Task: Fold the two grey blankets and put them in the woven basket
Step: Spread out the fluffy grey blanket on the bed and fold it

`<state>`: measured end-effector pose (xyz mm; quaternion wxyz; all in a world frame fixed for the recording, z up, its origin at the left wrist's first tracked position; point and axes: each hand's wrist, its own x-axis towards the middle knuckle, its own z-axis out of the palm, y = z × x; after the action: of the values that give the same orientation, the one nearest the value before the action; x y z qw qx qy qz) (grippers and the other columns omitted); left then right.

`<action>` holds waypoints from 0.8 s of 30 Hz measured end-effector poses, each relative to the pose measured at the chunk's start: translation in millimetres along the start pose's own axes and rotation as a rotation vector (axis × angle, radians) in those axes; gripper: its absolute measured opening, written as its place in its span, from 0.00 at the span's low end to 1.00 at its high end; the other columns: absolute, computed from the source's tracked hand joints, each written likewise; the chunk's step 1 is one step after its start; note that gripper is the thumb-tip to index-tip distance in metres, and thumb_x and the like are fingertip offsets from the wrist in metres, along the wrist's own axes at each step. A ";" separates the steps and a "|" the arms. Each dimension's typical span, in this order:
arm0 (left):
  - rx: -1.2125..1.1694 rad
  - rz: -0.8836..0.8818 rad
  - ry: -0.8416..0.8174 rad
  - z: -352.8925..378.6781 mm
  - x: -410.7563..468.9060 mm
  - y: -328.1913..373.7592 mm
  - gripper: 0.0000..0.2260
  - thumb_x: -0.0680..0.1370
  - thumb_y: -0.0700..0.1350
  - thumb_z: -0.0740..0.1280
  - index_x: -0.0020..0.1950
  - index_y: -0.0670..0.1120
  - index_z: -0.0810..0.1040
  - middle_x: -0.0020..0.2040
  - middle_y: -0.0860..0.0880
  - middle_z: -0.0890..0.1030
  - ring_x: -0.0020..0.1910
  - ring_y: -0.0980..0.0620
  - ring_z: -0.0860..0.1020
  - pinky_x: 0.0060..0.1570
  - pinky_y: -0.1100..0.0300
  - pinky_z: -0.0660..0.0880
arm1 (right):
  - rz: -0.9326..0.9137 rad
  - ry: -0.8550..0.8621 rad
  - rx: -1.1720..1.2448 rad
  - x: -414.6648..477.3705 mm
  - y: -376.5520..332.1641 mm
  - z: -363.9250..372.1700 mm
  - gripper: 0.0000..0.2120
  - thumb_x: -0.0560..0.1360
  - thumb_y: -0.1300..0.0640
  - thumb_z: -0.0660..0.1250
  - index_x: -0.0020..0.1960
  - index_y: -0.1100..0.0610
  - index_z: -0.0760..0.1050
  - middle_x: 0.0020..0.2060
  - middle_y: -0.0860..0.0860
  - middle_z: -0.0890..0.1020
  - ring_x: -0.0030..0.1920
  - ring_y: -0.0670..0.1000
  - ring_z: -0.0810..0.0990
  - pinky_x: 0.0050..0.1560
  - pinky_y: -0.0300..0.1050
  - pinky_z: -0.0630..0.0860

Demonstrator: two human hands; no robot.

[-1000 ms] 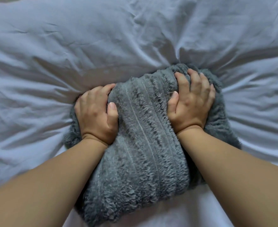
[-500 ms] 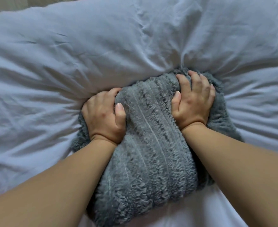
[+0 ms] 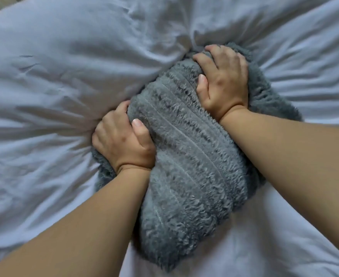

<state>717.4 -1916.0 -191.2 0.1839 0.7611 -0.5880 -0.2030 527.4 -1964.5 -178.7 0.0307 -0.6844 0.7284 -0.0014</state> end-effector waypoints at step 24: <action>0.227 0.940 -0.638 -44.1 6.9 186.5 0.23 0.79 0.56 0.53 0.74 0.56 0.62 0.77 0.49 0.60 0.76 0.48 0.53 0.74 0.43 0.46 | 1.597 0.198 0.555 -126.2 1.1 -107.7 0.25 0.82 0.47 0.46 0.77 0.52 0.57 0.73 0.57 0.65 0.71 0.59 0.64 0.70 0.56 0.60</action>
<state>589.1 -1965.7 -57.6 -0.0148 0.3341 -0.9074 -0.2544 529.0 -1842.8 -65.9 0.1250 0.0706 0.9654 -0.2177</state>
